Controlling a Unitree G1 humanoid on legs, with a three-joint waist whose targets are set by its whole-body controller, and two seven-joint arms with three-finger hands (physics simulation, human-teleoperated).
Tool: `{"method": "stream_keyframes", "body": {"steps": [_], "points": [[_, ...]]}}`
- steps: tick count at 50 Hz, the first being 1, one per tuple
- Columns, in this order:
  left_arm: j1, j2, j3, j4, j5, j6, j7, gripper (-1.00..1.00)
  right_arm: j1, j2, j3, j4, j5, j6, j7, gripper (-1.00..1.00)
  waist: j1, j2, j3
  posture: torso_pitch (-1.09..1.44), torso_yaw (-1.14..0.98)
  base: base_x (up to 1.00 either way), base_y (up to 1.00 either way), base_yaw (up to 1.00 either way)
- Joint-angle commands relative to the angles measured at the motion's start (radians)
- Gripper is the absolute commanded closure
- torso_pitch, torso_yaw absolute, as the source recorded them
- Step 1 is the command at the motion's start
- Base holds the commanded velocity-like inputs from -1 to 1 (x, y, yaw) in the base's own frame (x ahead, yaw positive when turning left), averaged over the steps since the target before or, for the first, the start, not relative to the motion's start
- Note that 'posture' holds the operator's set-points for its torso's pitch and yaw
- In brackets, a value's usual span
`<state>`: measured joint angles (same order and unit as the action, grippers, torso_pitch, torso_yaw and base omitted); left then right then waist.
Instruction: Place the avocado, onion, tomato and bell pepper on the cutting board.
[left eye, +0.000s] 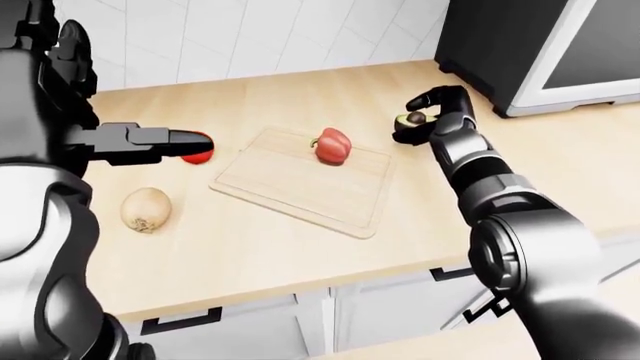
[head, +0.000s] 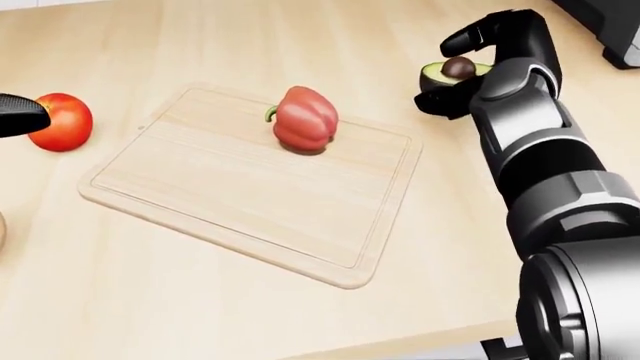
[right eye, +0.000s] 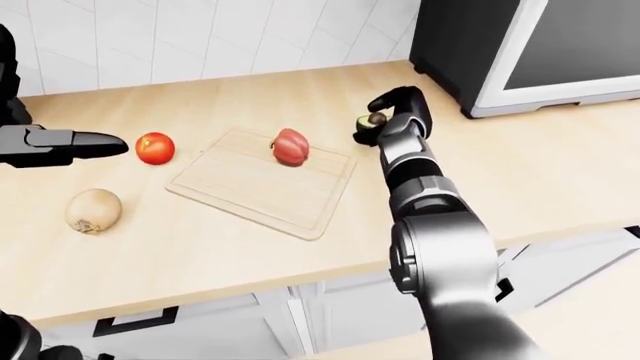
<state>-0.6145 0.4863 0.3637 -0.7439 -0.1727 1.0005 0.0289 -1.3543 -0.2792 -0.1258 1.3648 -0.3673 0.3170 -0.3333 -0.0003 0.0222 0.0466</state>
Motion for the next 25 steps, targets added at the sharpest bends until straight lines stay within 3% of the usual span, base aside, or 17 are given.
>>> {"method": "stream_keyframes", "body": {"steps": [1, 16, 25], "points": [[-0.025, 0.011, 0.006, -0.016, 0.006, -0.028, 0.006, -1.0, -0.059, -0.018, 0.005, -0.056, -0.016, -0.033, -0.004, 0.39, 0.0, 0.0, -0.032, 0.0, 0.0, 0.0, 0.0, 0.0], [-0.026, -0.004, -0.017, -0.011, 0.03, -0.035, 0.005, -1.0, -0.111, -0.029, 0.043, -0.16, -0.033, -0.021, 0.101, 0.41, -0.003, 0.001, -0.028, 0.0, 0.0, 0.0, 0.0, 0.0], [-0.022, -0.019, -0.022, -0.007, 0.047, -0.047, -0.001, -1.0, -0.098, -0.021, 0.057, -0.406, -0.022, 0.086, 0.196, 0.44, -0.002, -0.001, -0.024, 0.0, 0.0, 0.0, 0.0, 0.0]]}}
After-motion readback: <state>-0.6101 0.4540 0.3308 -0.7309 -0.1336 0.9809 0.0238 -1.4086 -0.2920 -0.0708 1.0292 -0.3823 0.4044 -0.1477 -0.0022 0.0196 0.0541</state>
